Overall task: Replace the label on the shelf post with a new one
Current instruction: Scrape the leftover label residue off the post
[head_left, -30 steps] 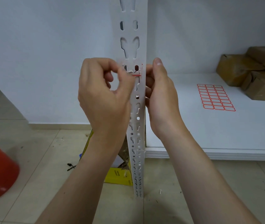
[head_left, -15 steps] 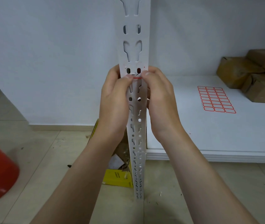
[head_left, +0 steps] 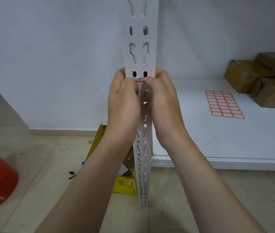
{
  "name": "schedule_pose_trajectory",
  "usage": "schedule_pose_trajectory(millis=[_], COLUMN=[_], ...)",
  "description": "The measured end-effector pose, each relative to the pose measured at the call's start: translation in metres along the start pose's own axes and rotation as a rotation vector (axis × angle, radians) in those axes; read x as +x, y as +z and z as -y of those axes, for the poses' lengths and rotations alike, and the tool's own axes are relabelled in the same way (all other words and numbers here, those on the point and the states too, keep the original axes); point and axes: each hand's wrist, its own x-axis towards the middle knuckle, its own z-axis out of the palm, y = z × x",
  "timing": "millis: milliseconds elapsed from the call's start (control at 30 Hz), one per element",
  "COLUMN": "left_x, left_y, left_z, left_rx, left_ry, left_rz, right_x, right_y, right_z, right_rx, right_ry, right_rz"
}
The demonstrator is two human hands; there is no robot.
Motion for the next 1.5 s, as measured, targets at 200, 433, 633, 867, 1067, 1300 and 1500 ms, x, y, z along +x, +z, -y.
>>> schedule_pose_trajectory(millis=[200, 433, 633, 867, 1067, 1300, 1500], left_x=[-0.004, -0.002, 0.001, 0.002, 0.005, 0.001, -0.003], left_y=[0.000, 0.002, 0.002, 0.002, 0.003, 0.006, 0.003], left_z=[-0.001, -0.004, -0.006, -0.009, -0.006, 0.003, 0.000], left_rx=[-0.056, -0.067, -0.010, -0.034, -0.008, 0.013, -0.018], left_ry=[-0.003, -0.035, -0.038, -0.048, -0.034, 0.056, 0.050], left_rz=[0.024, 0.018, 0.012, 0.037, 0.027, -0.009, 0.037], right_x=[0.000, 0.000, 0.002, 0.001, 0.001, 0.001, 0.001], right_y=[-0.001, 0.000, 0.000, 0.000, 0.000, 0.000, 0.001], right_z=[-0.002, -0.002, -0.003, -0.002, -0.003, -0.002, -0.003], right_rx=[0.045, 0.047, 0.044, 0.032, 0.028, 0.069, 0.077], right_ry=[-0.008, -0.015, -0.012, -0.013, -0.007, -0.001, -0.015], right_rz=[0.013, 0.026, 0.023, 0.015, 0.014, 0.024, 0.022])
